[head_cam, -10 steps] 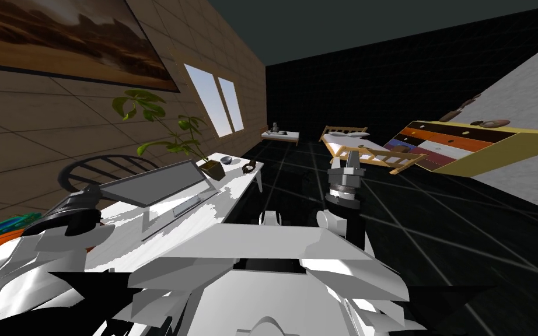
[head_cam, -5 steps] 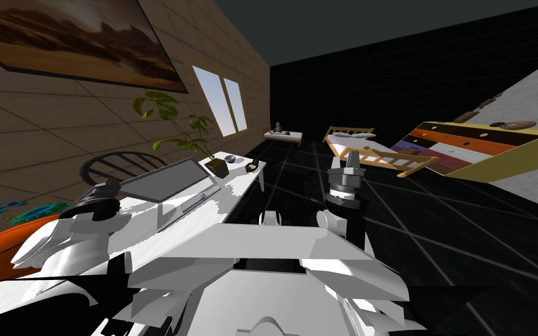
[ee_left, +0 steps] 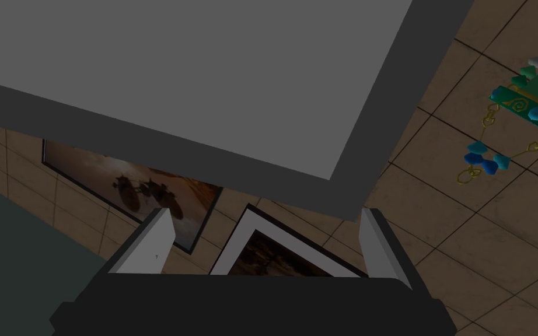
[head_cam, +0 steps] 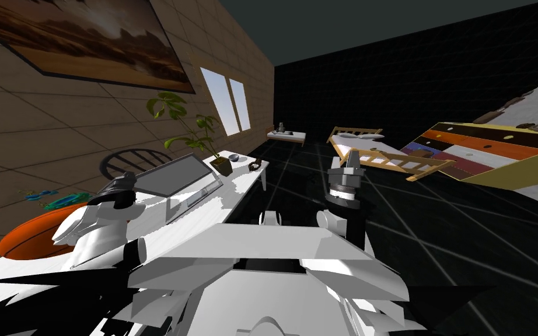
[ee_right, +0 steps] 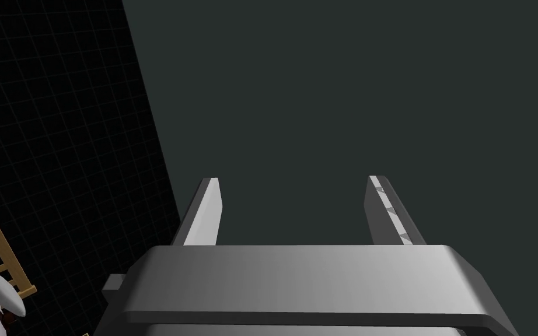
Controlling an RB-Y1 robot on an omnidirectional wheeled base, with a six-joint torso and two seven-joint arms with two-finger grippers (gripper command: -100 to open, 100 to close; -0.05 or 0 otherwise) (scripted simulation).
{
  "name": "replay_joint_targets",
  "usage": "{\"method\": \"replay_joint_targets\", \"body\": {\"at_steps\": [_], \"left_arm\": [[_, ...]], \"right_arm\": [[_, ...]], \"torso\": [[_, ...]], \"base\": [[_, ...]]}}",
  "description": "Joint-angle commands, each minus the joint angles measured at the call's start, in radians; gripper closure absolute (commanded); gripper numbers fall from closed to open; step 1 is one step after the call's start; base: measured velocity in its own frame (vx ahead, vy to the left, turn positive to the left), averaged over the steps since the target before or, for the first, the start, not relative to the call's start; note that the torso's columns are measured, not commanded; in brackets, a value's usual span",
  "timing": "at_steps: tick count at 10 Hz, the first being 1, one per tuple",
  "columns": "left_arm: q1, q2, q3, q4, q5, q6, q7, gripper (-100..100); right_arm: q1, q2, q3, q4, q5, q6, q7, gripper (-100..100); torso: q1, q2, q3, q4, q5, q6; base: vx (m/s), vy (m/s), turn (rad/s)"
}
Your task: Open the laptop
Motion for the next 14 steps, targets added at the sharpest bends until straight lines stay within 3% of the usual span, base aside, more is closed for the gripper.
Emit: {"method": "replay_joint_targets", "body": {"at_steps": [1, 2, 4, 6, 7, 8, 11, 12, 14], "left_arm": [[-0.076, 0.012, -0.031, 0.045, -0.032, 0.000, -0.009, -100], [-0.091, 0.012, -0.031, 0.045, -0.032, 0.000, -0.009, -100], [-0.167, 0.021, -0.072, 0.088, -0.072, 0.005, -0.018, -100], [-0.181, 0.017, -0.061, 0.094, -0.074, -0.003, -0.024, -100], [-0.139, 0.016, -0.052, 0.067, -0.052, 0.003, -0.014, 100], [-0.139, 0.016, -0.052, 0.067, -0.052, 0.003, -0.014, 100], [-0.056, 0.007, -0.010, 0.024, -0.012, -0.002, -0.005, 100], [-0.043, 0.007, -0.010, 0.024, -0.012, -0.002, -0.005, 100], [0.041, -0.002, 0.032, -0.020, 0.027, -0.008, 0.004, 100]], "right_arm": [[0.000, 0.000, 0.000, 0.000, 0.000, 0.000, 0.000, 0], [0.000, 0.000, 0.000, 0.000, 0.000, 0.000, 0.000, 0], [0.000, 0.000, 0.000, 0.000, 0.000, 0.000, 0.000, 0], [0.000, 0.000, 0.000, 0.000, 0.000, 0.000, 0.000, 0], [0.000, 0.000, 0.000, 0.000, 0.000, 0.000, 0.000, 0], [0.000, 0.000, 0.000, 0.000, 0.000, 0.000, 0.000, 0], [0.000, 0.000, 0.000, 0.000, 0.000, 0.000, 0.000, 0], [0.000, 0.000, 0.000, 0.000, 0.000, 0.000, 0.000, 0], [0.000, 0.000, 0.000, 0.000, 0.000, 0.000, 0.000, 0]], "torso": [[0.000, 0.000, 0.000, 0.000, -0.001, 0.001], [0.000, 0.000, 0.000, 0.000, 0.000, 0.000], [-0.001, -0.001, -0.001, 0.000, -0.001, 0.001], [0.000, 0.000, 0.000, 0.000, 0.000, 0.001], [-0.001, -0.001, 0.000, 0.000, 0.000, 0.000], [-0.001, -0.002, -0.001, -0.001, 0.000, 0.001], [0.000, 0.000, 0.000, 0.000, 0.000, 0.000], [-0.001, 0.000, 0.000, 0.000, 0.000, 0.000], [0.000, 0.000, 0.000, 0.000, 0.000, 0.000]], "base": [[-0.023, 0.012, 0.104], [-0.021, 0.011, 0.064], [-0.028, 0.019, 0.135], [-0.019, 0.013, 0.024], [0.020, -0.010, -0.137], [0.024, -0.011, -0.073], [0.026, -0.014, -0.083], [0.020, -0.015, -0.047], [0.025, -0.019, -0.130]]}}
